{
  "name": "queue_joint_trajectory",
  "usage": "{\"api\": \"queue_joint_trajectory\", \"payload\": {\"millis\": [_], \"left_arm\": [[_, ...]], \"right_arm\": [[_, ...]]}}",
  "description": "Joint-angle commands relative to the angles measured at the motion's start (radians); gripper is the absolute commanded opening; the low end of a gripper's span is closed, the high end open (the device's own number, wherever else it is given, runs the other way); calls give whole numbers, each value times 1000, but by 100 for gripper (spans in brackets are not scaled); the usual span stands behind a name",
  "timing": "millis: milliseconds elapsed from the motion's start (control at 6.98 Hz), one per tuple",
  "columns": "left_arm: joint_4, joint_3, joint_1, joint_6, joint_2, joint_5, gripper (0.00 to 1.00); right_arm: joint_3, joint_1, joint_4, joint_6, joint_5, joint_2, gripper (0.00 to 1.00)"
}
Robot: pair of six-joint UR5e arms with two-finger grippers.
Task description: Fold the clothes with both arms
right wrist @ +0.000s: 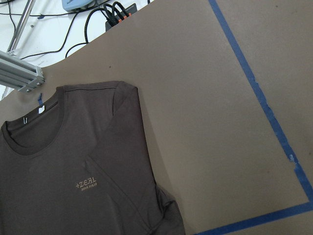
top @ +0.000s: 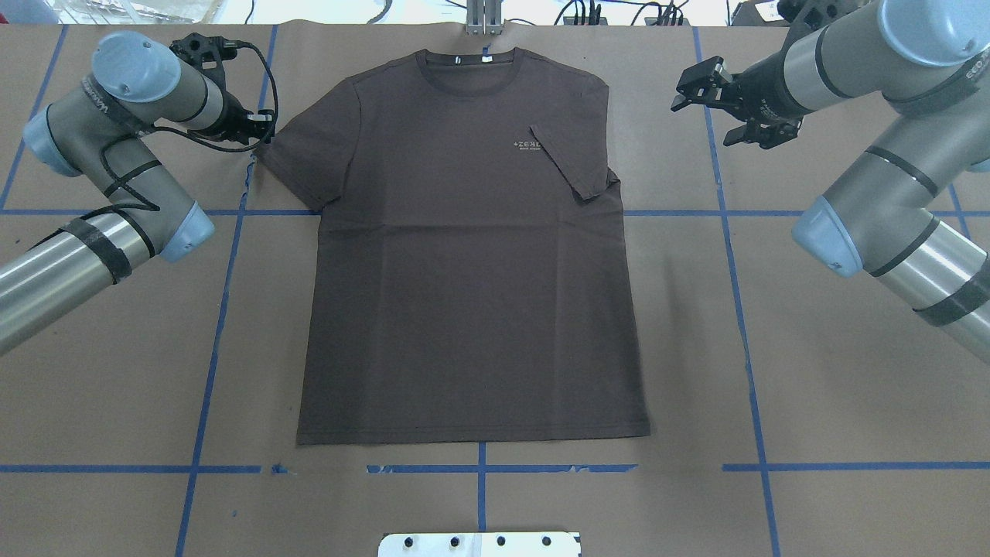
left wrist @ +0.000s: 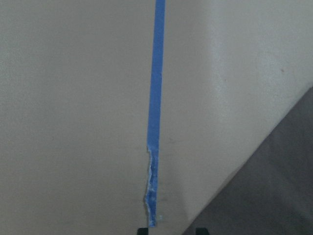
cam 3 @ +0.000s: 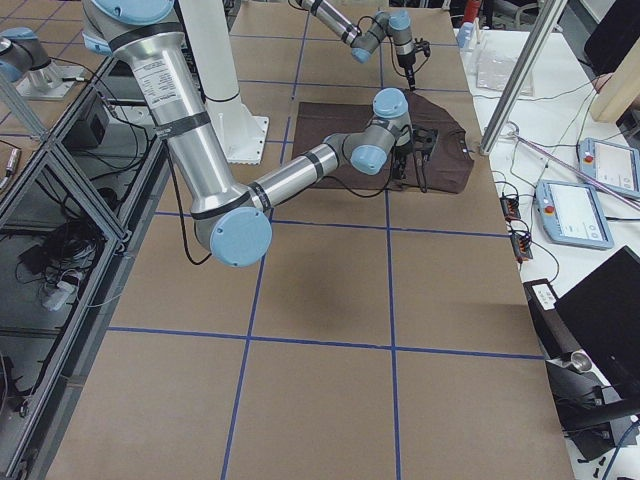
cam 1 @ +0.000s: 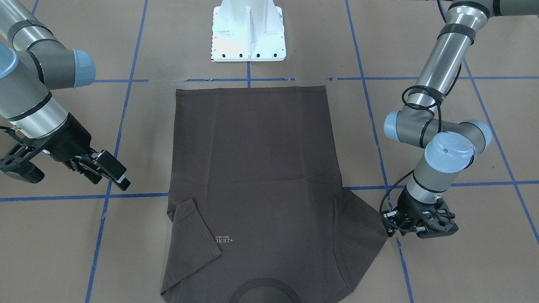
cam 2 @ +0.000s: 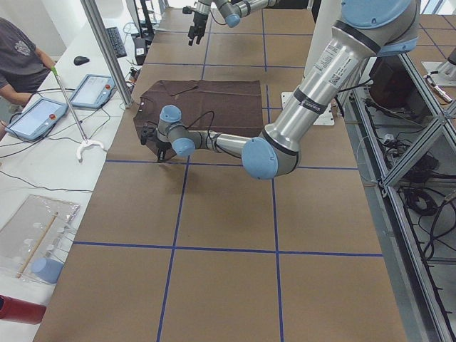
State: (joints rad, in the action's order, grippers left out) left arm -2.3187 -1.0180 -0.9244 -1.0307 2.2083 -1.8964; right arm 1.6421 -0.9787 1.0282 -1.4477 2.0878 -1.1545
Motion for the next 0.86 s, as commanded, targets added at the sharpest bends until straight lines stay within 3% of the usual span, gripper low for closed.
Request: {"api": "queue_joint_trajectory", "payload": {"millis": [0,716], "left_arm": [[5,-4,3,-2,1,0,44],[5,-4,10,-2,-2,0,43]], "right_arm": [[-1,0,0,0,2,-1,100],[-15,0,-2,1,2,-1,100]]}}
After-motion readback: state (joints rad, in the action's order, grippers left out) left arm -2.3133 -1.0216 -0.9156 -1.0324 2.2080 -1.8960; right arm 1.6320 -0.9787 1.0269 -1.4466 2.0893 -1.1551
